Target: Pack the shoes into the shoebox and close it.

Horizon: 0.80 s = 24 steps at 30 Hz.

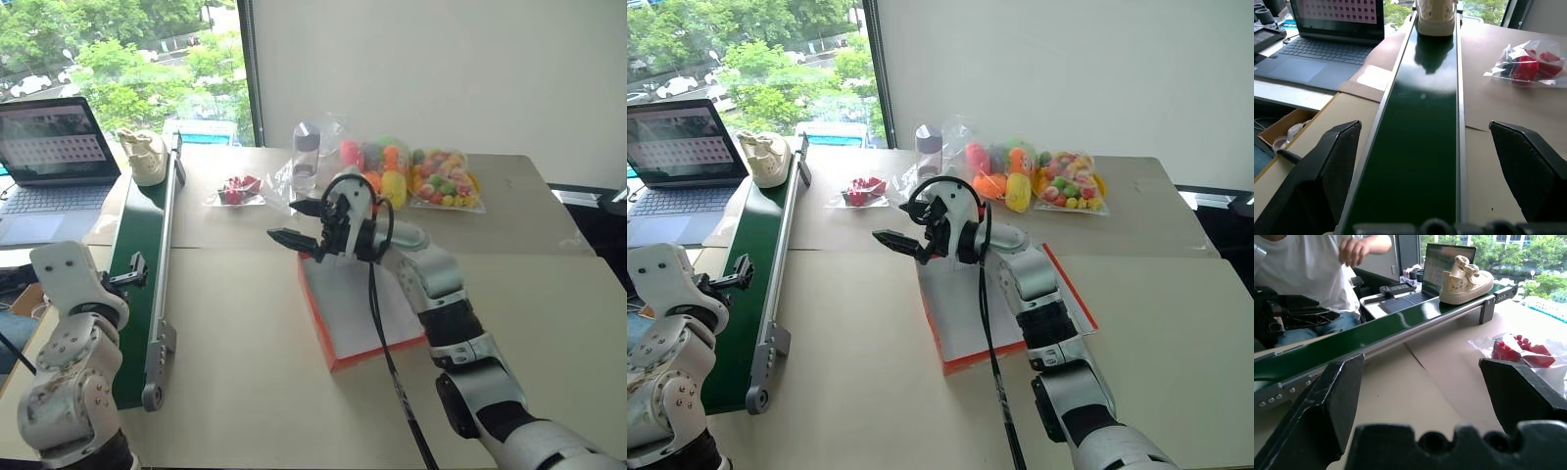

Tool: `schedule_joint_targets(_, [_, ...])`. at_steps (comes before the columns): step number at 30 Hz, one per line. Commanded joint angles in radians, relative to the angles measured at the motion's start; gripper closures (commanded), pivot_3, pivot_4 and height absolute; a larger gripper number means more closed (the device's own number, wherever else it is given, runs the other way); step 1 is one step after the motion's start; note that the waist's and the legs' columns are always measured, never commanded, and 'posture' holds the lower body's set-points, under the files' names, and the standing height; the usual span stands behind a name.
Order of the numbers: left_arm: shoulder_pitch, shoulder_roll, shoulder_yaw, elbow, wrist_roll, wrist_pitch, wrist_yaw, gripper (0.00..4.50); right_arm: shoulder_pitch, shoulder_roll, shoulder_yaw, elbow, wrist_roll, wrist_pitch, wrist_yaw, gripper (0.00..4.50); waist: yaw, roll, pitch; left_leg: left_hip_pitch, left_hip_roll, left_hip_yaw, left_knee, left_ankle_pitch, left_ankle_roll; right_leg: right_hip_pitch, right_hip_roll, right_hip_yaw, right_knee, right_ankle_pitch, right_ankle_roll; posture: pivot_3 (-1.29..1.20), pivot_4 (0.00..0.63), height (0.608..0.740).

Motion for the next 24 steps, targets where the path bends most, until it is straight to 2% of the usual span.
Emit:
schedule_joint_targets(1, [-0.038, 0.041, -0.010, 0.045, 0.011, -0.038, -0.012, 0.00, -0.029, 0.004, -0.004, -0.025, -0.015, -0.036, -0.003, 0.05, -0.001, 0.000, 0.000, 0.000, 0.000, 0.000, 0.000, 0.000, 0.000, 0.000, 0.000, 0.000, 0.000, 0.001, 0.001, 0.00, 0.150, 0.740])
schedule_joint_targets(6, [-0.069, 0.096, -0.013, 0.173, 0.020, -0.077, -0.039, 0.00, -0.015, 0.005, -0.002, -0.064, -0.020, -0.015, -0.008, 0.05, -0.005, 0.000, 0.000, 0.000, 0.001, 0.000, 0.000, 0.000, -0.001, -0.001, 0.001, 0.000, 0.002, 0.001, 0.001, 0.00, 0.150, 0.740])
schedule_joint_targets(13, [-0.201, 0.188, -0.009, 0.452, 0.017, -0.166, -0.086, 0.00, -0.003, 0.007, -0.003, -0.108, -0.002, 0.018, -0.009, 0.05, -0.001, 0.000, 0.000, 0.000, 0.001, 0.000, 0.000, 0.001, -0.001, -0.002, 0.001, -0.001, 0.002, 0.001, 0.000, 0.00, 0.150, 0.740])
schedule_joint_targets(24, [-0.257, 0.243, -0.061, 0.658, 0.000, -0.195, -0.176, 0.00, -0.004, -0.002, -0.025, -0.113, -0.008, 0.027, -0.024, 0.05, -0.002, 0.000, 0.000, 0.000, 0.001, 0.001, 0.000, 0.001, -0.001, -0.002, 0.000, -0.001, 0.002, 0.002, 0.001, 0.00, 0.150, 0.740])
